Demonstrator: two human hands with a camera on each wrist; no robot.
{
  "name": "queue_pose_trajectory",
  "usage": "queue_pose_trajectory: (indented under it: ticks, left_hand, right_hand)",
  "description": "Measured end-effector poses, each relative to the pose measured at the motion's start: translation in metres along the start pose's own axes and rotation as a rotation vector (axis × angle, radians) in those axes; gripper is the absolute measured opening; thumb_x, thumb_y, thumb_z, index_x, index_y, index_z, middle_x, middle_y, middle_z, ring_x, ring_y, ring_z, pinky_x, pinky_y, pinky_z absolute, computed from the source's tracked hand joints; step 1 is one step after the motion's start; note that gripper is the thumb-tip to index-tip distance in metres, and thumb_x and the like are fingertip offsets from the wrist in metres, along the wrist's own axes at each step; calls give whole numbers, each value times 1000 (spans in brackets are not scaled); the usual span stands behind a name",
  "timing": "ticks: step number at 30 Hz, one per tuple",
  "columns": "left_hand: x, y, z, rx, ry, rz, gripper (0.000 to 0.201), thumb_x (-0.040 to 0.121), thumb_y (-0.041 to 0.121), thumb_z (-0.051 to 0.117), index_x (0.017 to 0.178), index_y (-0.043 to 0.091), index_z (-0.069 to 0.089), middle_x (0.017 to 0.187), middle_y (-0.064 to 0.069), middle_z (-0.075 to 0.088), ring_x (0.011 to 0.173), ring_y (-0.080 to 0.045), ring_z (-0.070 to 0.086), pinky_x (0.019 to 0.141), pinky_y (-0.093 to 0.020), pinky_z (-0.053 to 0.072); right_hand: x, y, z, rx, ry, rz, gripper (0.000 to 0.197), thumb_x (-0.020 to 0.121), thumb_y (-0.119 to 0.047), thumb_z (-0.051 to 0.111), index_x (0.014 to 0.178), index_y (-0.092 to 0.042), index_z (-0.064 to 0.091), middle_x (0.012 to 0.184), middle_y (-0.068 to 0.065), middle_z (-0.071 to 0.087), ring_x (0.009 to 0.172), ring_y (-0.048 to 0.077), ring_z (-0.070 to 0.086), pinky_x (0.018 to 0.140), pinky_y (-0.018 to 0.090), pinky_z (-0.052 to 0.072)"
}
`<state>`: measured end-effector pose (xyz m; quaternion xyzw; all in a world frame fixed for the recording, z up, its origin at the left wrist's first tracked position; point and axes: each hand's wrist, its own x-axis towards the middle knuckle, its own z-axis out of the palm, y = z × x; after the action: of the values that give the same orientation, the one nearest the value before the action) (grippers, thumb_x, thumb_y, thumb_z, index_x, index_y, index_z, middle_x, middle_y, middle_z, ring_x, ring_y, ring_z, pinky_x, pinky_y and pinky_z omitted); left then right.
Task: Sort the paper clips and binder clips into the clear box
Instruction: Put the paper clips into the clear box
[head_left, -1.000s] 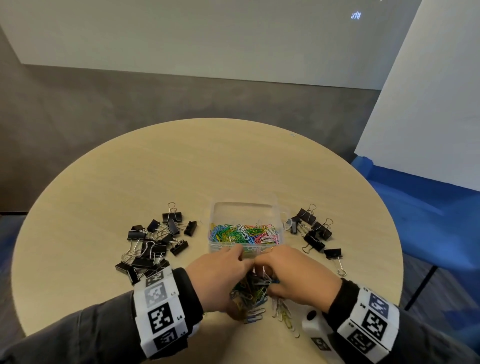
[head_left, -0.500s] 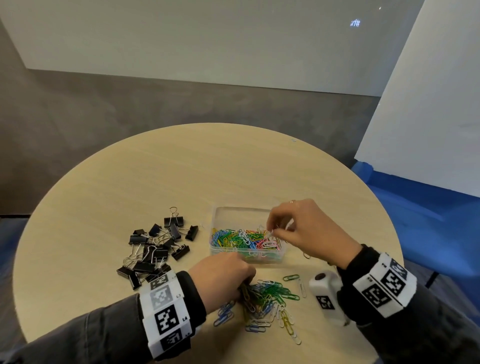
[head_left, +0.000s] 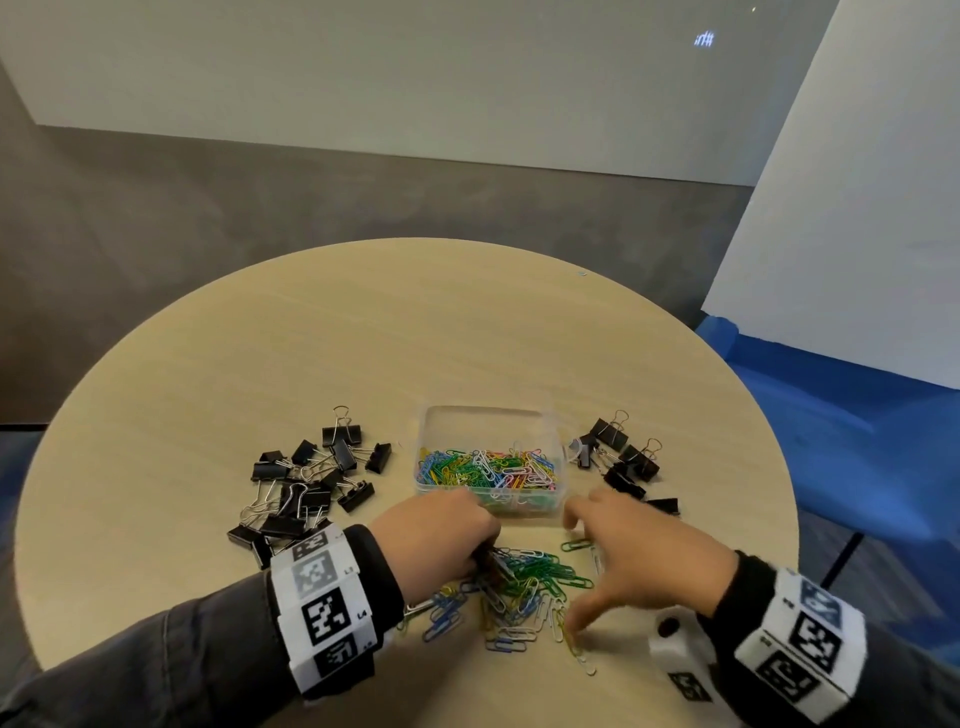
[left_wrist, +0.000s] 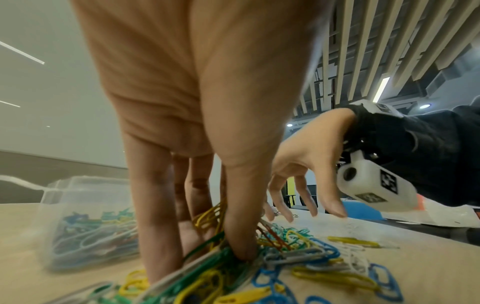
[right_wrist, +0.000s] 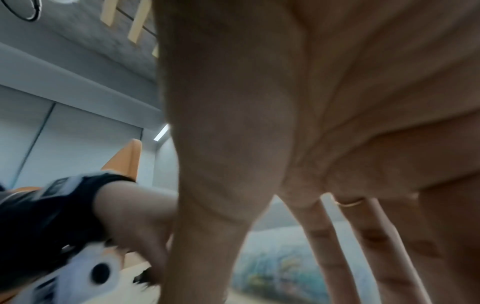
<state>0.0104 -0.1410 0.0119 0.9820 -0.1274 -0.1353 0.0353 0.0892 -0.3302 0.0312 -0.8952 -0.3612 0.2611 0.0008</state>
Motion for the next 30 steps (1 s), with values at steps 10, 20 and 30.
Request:
queue_pose_trajectory:
  ticks: [10,20,30]
  left_hand:
    - [-1,-1,-5,-38,6,33,26,96,12,49,119,11,61,114,-8,62,106,-24,58,88,-33,46]
    - [-8,-14,-30,-194,117,24,22,90,28,62,110,17,65,103,-3,65,89,-17,55,75,-27,40]
    - [10,-35,-59,-262,326,-84,22,91,24,63,110,15,66,104,-4,67,88,-17,58,81,-29,49]
  right_hand:
    - [26,-24,19,6,145,-295,48,85,-22,66,130,-26,51,123,-2,52,106,18,55,86,27,46]
    - [22,-6,-12,154,158,-286,10,87,-23,68,98,-23,68,86,-9,65,73,0,60,66,13,47]
    - [33,3,-49,271,479,-260,11,87,-18,67,97,-21,73,91,-11,70,79,3,63,70,18,48]
